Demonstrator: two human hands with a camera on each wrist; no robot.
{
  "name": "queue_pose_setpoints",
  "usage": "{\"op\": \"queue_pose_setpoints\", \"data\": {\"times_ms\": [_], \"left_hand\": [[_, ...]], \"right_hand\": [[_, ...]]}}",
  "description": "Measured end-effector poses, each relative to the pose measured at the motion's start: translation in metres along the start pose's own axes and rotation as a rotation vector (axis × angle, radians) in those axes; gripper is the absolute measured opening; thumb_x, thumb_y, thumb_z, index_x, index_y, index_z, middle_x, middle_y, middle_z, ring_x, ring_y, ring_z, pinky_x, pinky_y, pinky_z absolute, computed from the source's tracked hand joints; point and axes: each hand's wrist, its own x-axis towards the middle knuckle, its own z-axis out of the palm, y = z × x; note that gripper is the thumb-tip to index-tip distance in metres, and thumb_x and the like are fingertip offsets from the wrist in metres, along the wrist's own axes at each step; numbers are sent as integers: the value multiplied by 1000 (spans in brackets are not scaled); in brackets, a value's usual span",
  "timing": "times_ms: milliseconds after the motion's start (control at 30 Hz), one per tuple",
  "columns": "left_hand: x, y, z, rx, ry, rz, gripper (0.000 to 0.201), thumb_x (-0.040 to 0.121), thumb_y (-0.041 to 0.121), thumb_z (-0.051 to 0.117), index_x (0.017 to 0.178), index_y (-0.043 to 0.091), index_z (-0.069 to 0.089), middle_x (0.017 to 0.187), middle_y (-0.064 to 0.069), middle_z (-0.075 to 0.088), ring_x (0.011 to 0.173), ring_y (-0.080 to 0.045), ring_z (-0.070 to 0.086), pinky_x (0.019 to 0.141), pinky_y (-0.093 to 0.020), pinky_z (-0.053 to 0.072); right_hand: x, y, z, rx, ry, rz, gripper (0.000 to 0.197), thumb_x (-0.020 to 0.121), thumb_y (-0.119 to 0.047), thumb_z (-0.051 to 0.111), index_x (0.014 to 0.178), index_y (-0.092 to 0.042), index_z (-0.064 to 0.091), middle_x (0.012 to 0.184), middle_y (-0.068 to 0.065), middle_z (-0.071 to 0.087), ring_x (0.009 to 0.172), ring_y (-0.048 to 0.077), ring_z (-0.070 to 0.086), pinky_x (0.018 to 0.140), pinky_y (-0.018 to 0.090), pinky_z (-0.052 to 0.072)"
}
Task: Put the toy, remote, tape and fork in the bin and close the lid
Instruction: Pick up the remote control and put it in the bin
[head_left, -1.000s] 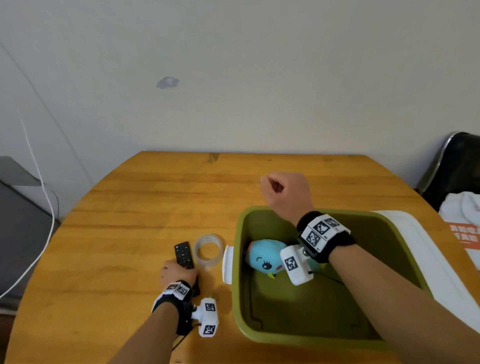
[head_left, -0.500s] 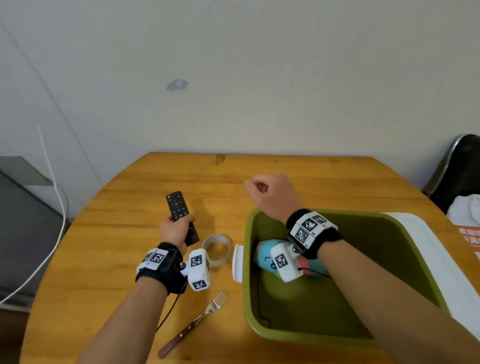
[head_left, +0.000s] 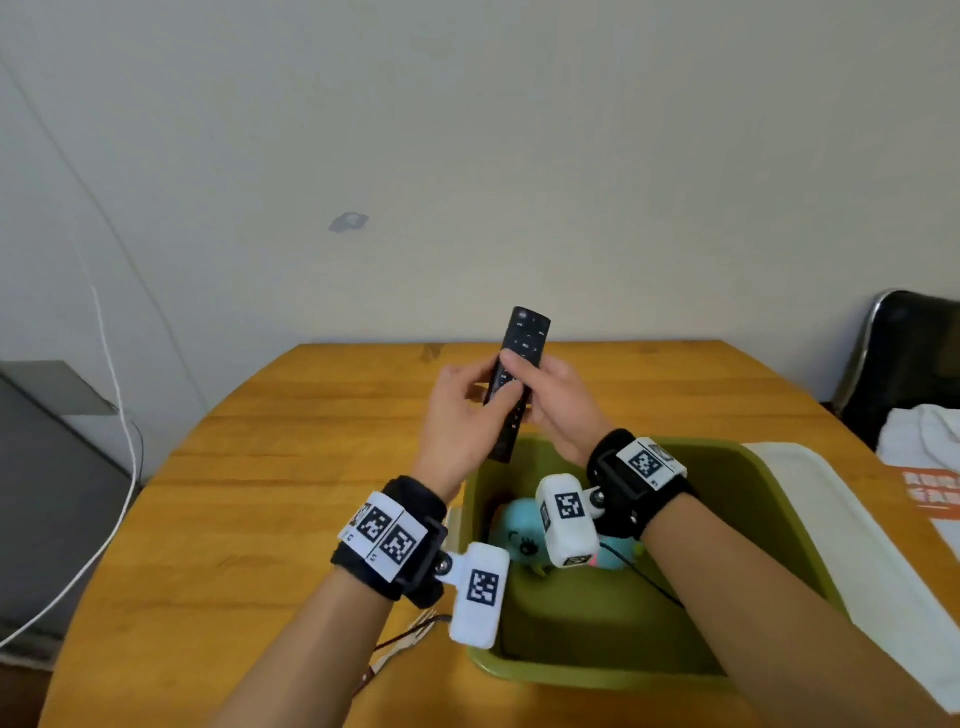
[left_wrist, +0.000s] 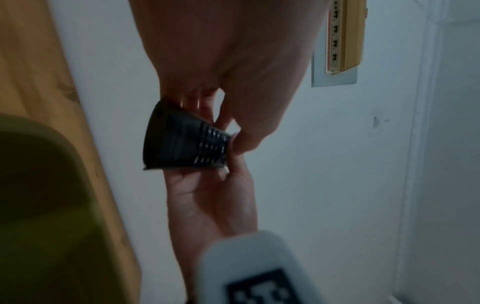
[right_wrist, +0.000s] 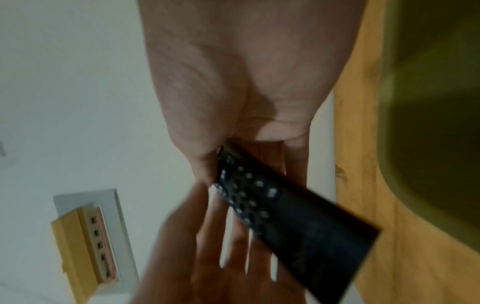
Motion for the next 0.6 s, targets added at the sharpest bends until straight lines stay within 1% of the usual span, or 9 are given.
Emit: {"op": "queue_pose_setpoints", "data": {"times_ms": [33, 67, 133, 200, 300, 433, 467, 533, 600], "left_hand": [[-2, -2, 4, -42, 49, -15, 23, 90, 28, 65, 112, 27, 71, 113, 1, 58, 96, -5, 59, 84, -20, 48], [-3, -6, 8, -70, 107, -42, 18, 92, 25, 62, 107, 27, 71, 114, 1, 58, 95, -5, 58, 82, -19, 46], [-2, -21, 13, -107, 161, -155, 17, 94, 18, 57, 105, 23, 69, 115, -1, 62, 96, -10, 58, 79, -20, 44], [-1, -39, 21, -119, 129, -340, 25, 94, 13, 53, 115, 15, 66, 119, -5, 64, 103, -17, 58, 85, -28, 46], [-2, -69, 30, -53, 51, -563, 37, 94, 15, 50, 130, 8, 59, 127, -13, 63, 112, -29, 59, 96, -39, 48], [-7, -89, 41, -92, 9, -596, 41, 98, 6, 45, 138, 6, 54, 116, -18, 66, 96, -27, 60, 75, -32, 50], [-6, -91, 41, -103, 19, -597, 41, 99, 5, 42, 138, 5, 54, 118, -19, 67, 96, -28, 61, 76, -34, 51], [-5, -96, 42, -109, 31, -599, 41, 101, 5, 40, 140, 6, 52, 123, -21, 65, 101, -31, 64, 86, -39, 52], [-4, -99, 44, -57, 26, -581, 42, 102, 7, 39, 142, 8, 50, 119, -17, 64, 95, -24, 64, 94, -40, 49]], "right_hand": [[-4, -1, -10, 21, 0, 11, 25, 99, -28, 64, 115, -9, 65, 108, 10, 76, 99, 27, 73, 89, 47, 58], [-9, -4, -20, 28, 11, 23, 25, 99, -27, 63, 115, -8, 62, 105, 11, 76, 94, 28, 74, 88, 49, 58], [-18, -7, -37, 41, 36, 65, 18, 100, -22, 61, 113, -9, 58, 91, 11, 74, 75, 25, 72, 73, 41, 60], [-28, -10, -54, -14, 34, 94, 14, 99, -20, 64, 106, -11, 56, 80, 11, 68, 60, 22, 64, 59, 32, 56], [-36, -2, -77, -334, -13, 140, 23, 92, -18, 74, 105, -12, 55, 73, 6, 65, 47, 19, 59, 47, 29, 51], [-44, 13, -96, -863, -278, 254, 34, 87, -17, 75, 111, -11, 52, 84, 10, 68, 54, 24, 70, 47, 30, 55], [-45, 20, -98, -966, -351, 261, 35, 86, -16, 75, 112, -10, 51, 89, 11, 68, 59, 26, 72, 50, 30, 56], [-45, 33, -100, -1203, -455, 253, 50, 82, -20, 76, 121, -11, 45, 97, 10, 66, 65, 24, 69, 54, 32, 55], [-46, 47, -99, -1409, -560, 229, 59, 79, -27, 79, 123, -14, 43, 96, 5, 62, 72, 21, 62, 60, 35, 52]]}}
